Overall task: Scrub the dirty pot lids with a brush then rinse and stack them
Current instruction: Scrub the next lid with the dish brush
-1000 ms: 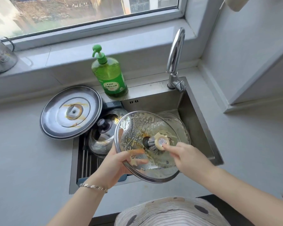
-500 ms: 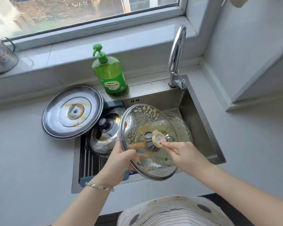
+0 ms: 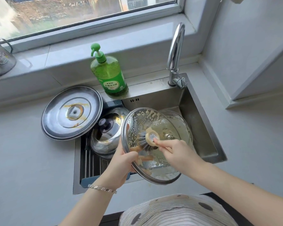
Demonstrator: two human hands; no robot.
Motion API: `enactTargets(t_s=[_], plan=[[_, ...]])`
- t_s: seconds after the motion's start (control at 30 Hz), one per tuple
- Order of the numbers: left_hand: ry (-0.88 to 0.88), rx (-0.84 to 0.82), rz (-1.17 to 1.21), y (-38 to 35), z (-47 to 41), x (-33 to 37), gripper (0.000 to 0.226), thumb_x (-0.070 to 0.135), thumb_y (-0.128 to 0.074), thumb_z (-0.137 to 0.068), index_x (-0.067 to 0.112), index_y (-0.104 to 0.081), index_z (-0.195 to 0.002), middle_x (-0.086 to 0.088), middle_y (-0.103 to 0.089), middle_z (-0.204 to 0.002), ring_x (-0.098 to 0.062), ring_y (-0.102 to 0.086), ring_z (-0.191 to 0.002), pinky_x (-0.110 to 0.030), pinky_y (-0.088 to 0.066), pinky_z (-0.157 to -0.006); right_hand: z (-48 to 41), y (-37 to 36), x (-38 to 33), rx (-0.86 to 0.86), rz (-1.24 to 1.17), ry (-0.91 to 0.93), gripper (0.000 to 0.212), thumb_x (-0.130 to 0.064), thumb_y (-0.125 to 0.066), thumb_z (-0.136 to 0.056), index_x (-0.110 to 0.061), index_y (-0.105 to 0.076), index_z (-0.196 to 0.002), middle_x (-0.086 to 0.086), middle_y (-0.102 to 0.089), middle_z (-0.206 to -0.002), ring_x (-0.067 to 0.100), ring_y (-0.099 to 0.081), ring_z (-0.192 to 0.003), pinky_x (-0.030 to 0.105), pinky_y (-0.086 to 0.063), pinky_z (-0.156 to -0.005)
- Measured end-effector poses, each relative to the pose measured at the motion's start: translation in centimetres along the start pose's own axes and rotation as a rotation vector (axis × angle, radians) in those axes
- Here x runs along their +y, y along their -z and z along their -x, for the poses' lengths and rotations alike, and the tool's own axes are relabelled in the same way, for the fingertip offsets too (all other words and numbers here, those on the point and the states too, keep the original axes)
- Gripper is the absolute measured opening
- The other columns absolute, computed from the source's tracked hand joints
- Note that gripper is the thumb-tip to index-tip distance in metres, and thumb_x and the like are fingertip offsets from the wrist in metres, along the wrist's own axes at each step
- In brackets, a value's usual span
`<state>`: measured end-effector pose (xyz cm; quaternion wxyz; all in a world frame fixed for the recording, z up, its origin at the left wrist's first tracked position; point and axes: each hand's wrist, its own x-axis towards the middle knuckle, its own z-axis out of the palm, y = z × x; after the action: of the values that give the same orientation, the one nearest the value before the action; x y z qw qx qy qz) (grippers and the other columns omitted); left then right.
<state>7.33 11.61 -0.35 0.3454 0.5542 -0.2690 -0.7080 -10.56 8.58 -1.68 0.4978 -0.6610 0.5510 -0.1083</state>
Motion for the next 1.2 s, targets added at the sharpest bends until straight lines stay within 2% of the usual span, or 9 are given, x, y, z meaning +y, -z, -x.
enactTargets(t_s=[0.13,0.27,0.33,0.47,0.57,0.67,0.9,1.07,1.2], plan=[[0.015,0.004,-0.047,-0.4,-0.3,0.4,0.092,-0.005,-0.045,-0.058,0.037,-0.029,-0.139,-0.019,-0.064,-0.115,-0.040,-0.067,-0.094,-0.067,-0.048,-0.075,-2.1,1.6,0.5,0.156,-0.014,-0.141,0.035,-0.020,-0.044,-0.098,-0.026,-0.053,-0.132,-0.002,-0.068,-0.107,0.016,-0.061,-0.082,0.024,-0.045,-0.065],[-0.005,-0.049,0.014,-0.9,-0.2,0.6,0.083,-0.007,-0.041,-0.059,0.031,-0.041,-0.133,-0.021,-0.060,-0.122,-0.044,-0.063,-0.102,-0.051,-0.057,-0.058,-0.8,0.1,-2.1,0.083,-0.057,0.065,0.035,-0.019,-0.047,-0.097,-0.027,-0.055,-0.129,-0.003,-0.069,-0.109,0.023,-0.064,-0.097,0.038,-0.052,-0.086],[0.015,-0.074,0.030,-0.9,0.1,0.5,0.080,-0.006,-0.042,-0.058,0.039,-0.045,-0.125,-0.023,-0.061,-0.119,-0.046,-0.064,-0.099,-0.053,-0.057,-0.060,-2.1,1.4,-1.5,0.169,-0.048,-0.010,0.035,-0.019,-0.047,-0.097,-0.025,-0.054,-0.130,0.001,-0.067,-0.116,0.026,-0.062,-0.105,0.041,-0.050,-0.090],[0.027,-0.060,-0.030,-1.4,0.0,-0.2,0.080,-0.004,-0.045,-0.058,0.045,-0.038,-0.121,-0.019,-0.064,-0.116,-0.042,-0.066,-0.096,-0.063,-0.049,-0.074,-2.4,1.9,-1.2,0.251,-0.039,-0.083,0.035,-0.020,-0.045,-0.098,-0.025,-0.053,-0.132,0.001,-0.063,-0.124,0.021,-0.059,-0.110,0.030,-0.047,-0.089],[0.024,-0.070,-0.012,-1.2,-0.3,-0.2,0.082,-0.004,-0.044,-0.060,0.035,-0.036,-0.132,-0.022,-0.061,-0.119,-0.043,-0.066,-0.096,-0.058,-0.054,-0.063,-1.4,0.5,-2.3,0.170,-0.088,0.032,0.036,-0.020,-0.046,-0.097,-0.027,-0.052,-0.132,-0.005,-0.062,-0.125,0.022,-0.060,-0.109,0.031,-0.048,-0.091],[0.010,-0.079,0.054,-0.9,0.0,0.2,0.078,-0.006,-0.042,-0.060,0.040,-0.043,-0.123,-0.026,-0.061,-0.117,-0.047,-0.064,-0.097,-0.053,-0.057,-0.055,-2.4,2.1,-0.6,0.223,-0.100,-0.079,0.036,-0.020,-0.047,-0.097,-0.026,-0.053,-0.132,-0.001,-0.062,-0.126,0.023,-0.058,-0.112,0.035,-0.046,-0.094],[-0.001,-0.041,-0.055,-1.4,0.3,-0.4,0.084,-0.001,-0.048,-0.062,0.048,-0.030,-0.128,-0.016,-0.061,-0.119,-0.035,-0.068,-0.097,-0.051,-0.057,-0.060,-2.8,1.5,-0.2,0.293,-0.084,-0.162,0.037,-0.018,-0.044,-0.098,-0.020,-0.050,-0.135,0.003,-0.055,-0.135,0.021,-0.055,-0.116,0.021,-0.041,-0.084],[-0.059,-0.047,-0.005,-1.0,-0.1,0.8,0.073,-0.004,-0.045,-0.063,0.040,-0.043,-0.122,-0.007,-0.071,-0.105,-0.034,-0.069,-0.094,-0.061,-0.053,-0.065,-1.5,-0.7,-4.1,0.177,-0.165,0.093,0.039,-0.019,-0.044,-0.097,-0.027,-0.049,-0.135,0.006,-0.068,-0.114,0.031,-0.062,-0.104,0.046,-0.050,-0.088],[-0.081,-0.024,-0.006,0.7,0.3,1.6,0.066,-0.007,-0.044,-0.061,0.023,-0.052,-0.120,-0.008,-0.072,-0.097,-0.032,-0.070,-0.089,-0.055,-0.056,-0.057,0.8,-1.0,-3.1,-0.030,-0.108,0.210,0.039,-0.015,-0.047,-0.096,-0.031,-0.053,-0.131,0.002,-0.072,-0.103,0.021,-0.059,-0.061,0.040,-0.051,-0.064]])
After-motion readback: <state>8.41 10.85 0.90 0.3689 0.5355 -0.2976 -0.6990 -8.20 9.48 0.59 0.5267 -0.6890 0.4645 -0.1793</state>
